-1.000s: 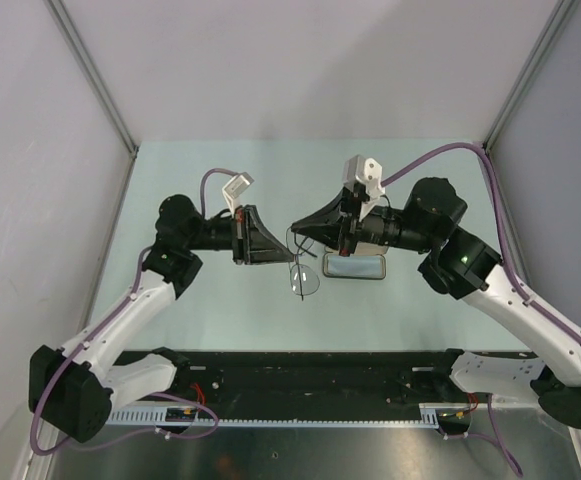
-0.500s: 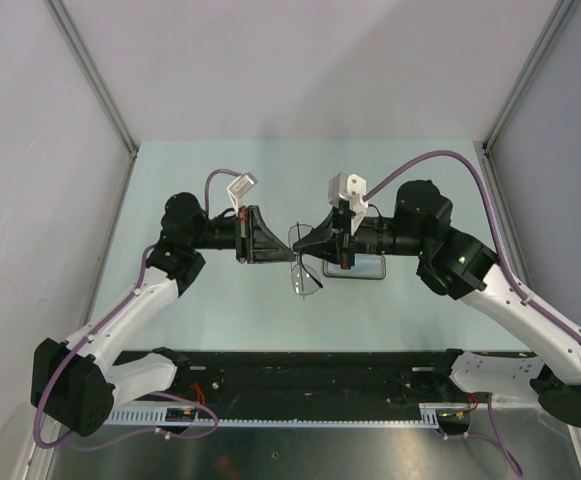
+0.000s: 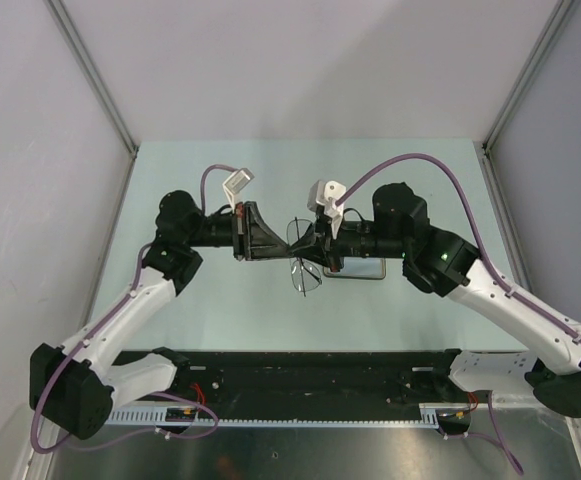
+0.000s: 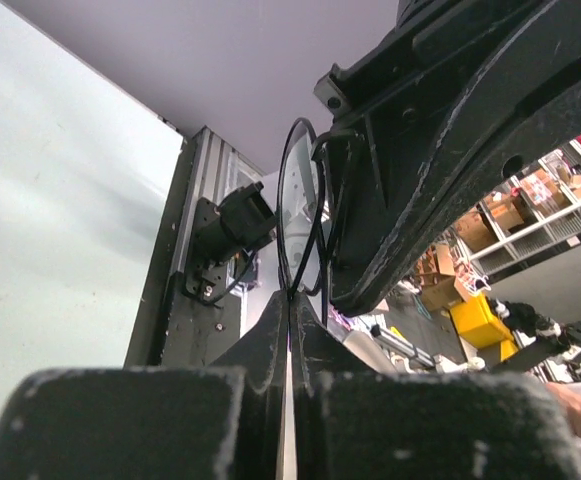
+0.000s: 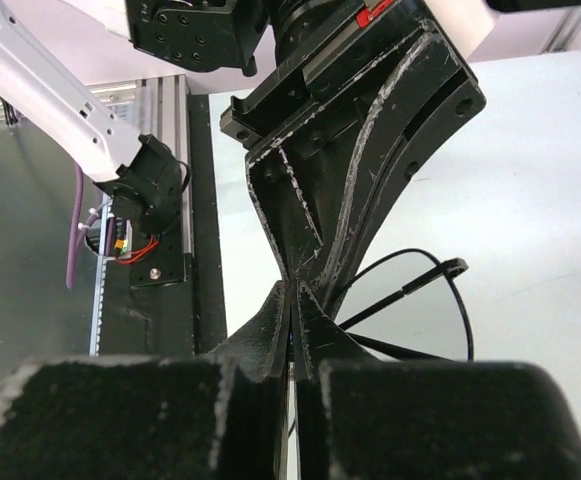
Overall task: Organize the sunglasses
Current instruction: Close the right temple of the sunglasses at the center of the board.
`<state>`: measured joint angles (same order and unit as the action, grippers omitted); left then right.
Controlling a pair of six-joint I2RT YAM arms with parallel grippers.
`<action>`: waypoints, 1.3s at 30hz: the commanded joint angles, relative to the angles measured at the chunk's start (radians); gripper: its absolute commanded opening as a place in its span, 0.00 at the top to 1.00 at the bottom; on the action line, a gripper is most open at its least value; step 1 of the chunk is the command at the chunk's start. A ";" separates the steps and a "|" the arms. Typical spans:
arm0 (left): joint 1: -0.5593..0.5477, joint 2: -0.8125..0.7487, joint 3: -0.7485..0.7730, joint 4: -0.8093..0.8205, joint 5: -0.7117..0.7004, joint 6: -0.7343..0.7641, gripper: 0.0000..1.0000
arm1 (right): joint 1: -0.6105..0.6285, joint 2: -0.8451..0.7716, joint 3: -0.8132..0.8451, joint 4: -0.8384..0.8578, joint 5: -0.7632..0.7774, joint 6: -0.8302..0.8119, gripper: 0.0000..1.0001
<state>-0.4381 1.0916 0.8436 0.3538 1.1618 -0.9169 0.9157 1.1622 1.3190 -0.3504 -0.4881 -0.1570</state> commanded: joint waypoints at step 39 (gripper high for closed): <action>0.128 -0.022 -0.094 -0.380 -0.432 0.230 0.99 | -0.350 0.338 -0.058 -0.242 0.395 -0.193 0.20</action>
<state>-0.3252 1.0737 0.7647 0.0135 0.7639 -0.7219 0.5621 1.4658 1.2556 -0.5858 -0.0109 -0.1711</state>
